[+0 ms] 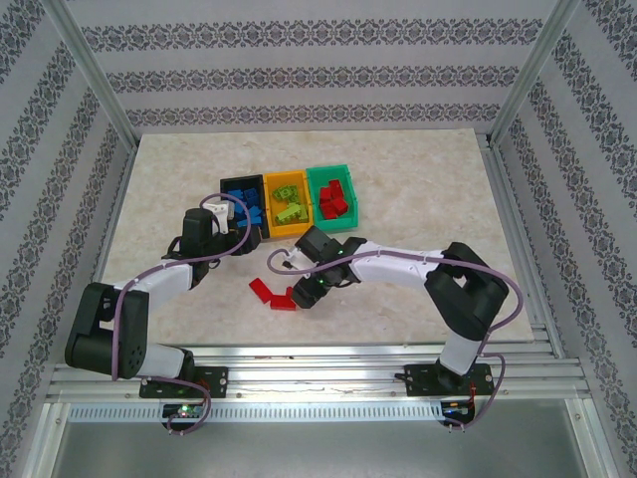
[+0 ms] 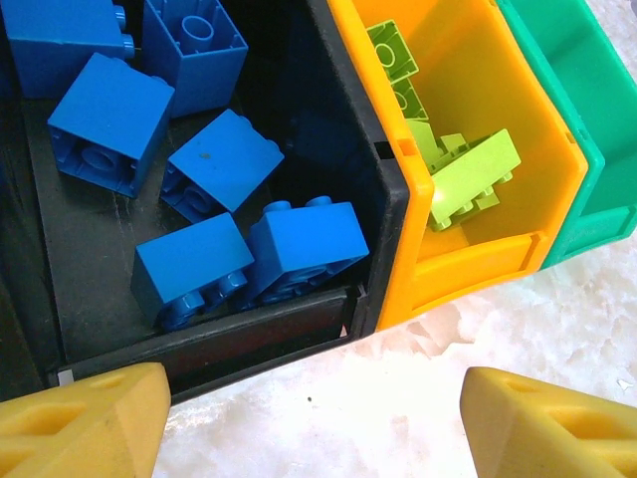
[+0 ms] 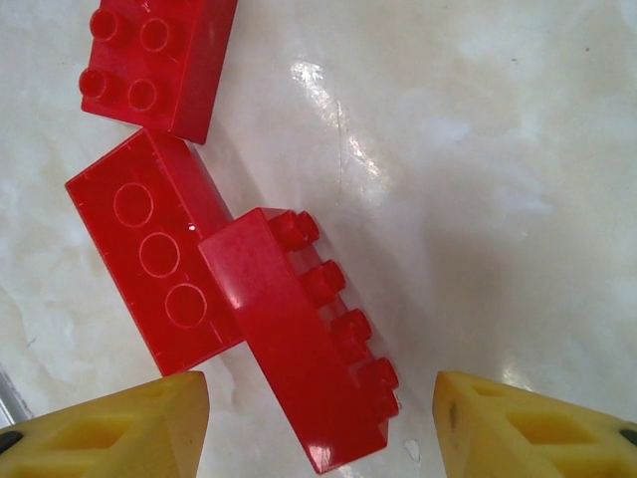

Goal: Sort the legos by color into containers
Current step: Pick up the lego from the bottom-center of the table.

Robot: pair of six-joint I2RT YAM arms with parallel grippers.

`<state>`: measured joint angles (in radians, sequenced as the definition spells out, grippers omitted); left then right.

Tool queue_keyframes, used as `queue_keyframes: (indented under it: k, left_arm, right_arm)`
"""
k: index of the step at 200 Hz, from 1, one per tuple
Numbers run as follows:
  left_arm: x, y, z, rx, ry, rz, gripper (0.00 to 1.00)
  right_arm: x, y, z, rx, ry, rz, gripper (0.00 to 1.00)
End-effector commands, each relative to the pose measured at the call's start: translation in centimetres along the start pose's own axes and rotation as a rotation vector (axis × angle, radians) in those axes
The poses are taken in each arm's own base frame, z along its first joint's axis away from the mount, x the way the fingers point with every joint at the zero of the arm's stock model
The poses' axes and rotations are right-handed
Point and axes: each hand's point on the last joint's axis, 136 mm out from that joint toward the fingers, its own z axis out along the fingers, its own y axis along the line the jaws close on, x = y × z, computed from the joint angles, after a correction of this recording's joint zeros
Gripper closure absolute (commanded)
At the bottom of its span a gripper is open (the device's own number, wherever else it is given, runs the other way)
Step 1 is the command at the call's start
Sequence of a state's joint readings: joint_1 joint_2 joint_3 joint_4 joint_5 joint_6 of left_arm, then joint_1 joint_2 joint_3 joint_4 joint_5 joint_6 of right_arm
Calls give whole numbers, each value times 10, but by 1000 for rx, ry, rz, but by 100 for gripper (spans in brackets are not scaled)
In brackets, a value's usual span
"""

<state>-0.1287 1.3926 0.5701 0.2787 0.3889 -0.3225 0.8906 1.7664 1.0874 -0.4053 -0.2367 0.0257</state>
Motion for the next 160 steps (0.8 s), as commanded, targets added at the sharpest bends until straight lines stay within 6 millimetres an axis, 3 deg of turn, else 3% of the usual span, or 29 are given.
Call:
queue_keyframes:
  k: [1,58,85,114,160]
  left_arm:
    - [-10,-1,0,20,-42,-6,23]
    - [-9,-1,0,21,-41,-5,23]
    - [-8,0,0,14,-39,-6,23]
    - [-9,-1,0,18,-41,-7,23]
    - [-9,-1,-1,22,-40,-9,23]
  right_arm:
    - [-3,2,5,12,15,-25,39]
    - [-1,1,18,11,38,-35,51]
    - [-1,2,22,-3,34,-26,71]
    - [-9,1,11,-1,-22,-24,80]
    - [-37,-11,-22,-24,-185,45,83]
